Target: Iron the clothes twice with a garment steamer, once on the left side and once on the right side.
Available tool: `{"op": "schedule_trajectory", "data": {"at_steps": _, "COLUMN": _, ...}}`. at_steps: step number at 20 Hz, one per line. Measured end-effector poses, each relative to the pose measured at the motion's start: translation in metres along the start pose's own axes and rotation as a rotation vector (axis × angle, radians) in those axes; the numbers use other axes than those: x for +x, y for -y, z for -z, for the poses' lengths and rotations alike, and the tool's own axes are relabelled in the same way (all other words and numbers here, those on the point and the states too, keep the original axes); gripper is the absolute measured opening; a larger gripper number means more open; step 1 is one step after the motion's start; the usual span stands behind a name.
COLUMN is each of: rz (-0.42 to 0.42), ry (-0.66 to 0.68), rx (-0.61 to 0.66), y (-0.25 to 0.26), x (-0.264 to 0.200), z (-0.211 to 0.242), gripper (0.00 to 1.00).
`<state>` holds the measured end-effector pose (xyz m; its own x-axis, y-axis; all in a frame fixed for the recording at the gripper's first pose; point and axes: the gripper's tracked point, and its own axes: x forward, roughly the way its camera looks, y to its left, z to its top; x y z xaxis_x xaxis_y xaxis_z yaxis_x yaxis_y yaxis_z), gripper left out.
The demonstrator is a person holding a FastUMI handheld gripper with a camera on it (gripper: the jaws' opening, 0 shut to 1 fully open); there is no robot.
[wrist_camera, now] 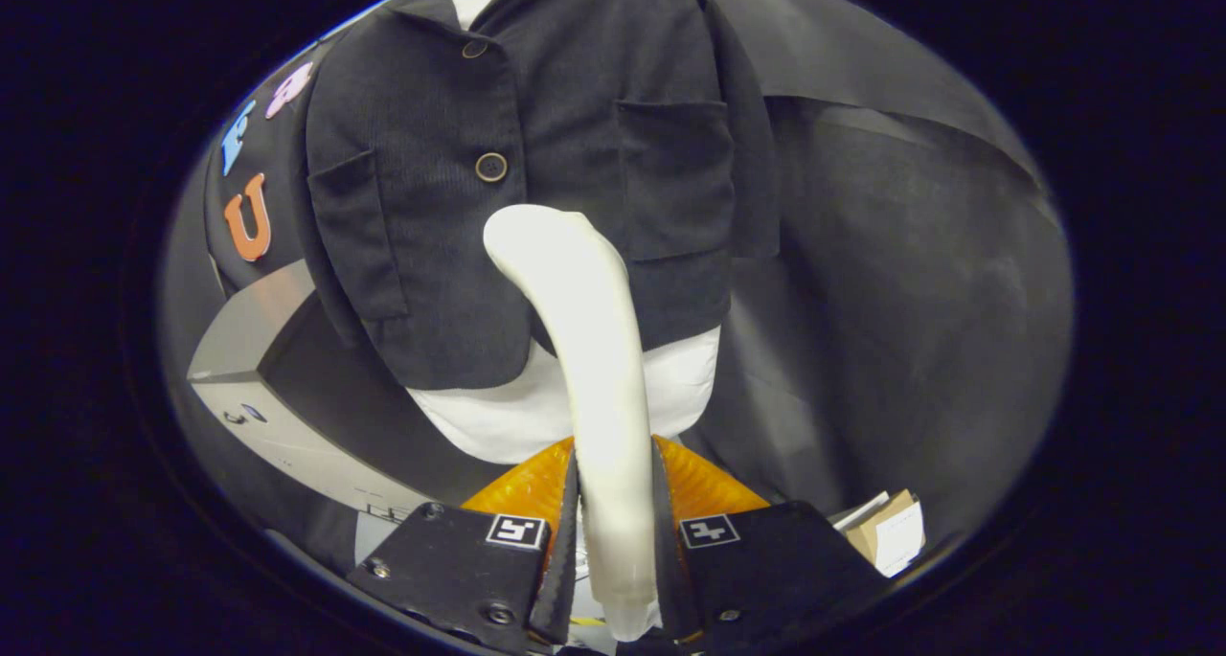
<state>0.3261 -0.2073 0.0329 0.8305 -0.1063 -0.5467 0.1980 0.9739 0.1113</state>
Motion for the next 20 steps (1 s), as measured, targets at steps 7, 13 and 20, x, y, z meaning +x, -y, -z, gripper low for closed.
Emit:
{"op": "schedule_trajectory", "data": {"at_steps": 7, "rz": -0.108, "ry": 0.045, "rx": 0.023, "y": -0.001, "x": 0.0, "z": -0.003, "gripper": 0.38}}
{"op": "schedule_trajectory", "data": {"at_steps": 13, "rz": -0.132, "ry": 0.062, "rx": 0.062, "y": 0.001, "x": -0.017, "z": 0.01, "gripper": 0.38}}
{"op": "schedule_trajectory", "data": {"at_steps": 20, "rz": -0.059, "ry": 0.169, "rx": 0.08, "y": -0.028, "x": -0.109, "z": 0.036, "gripper": 0.38}}
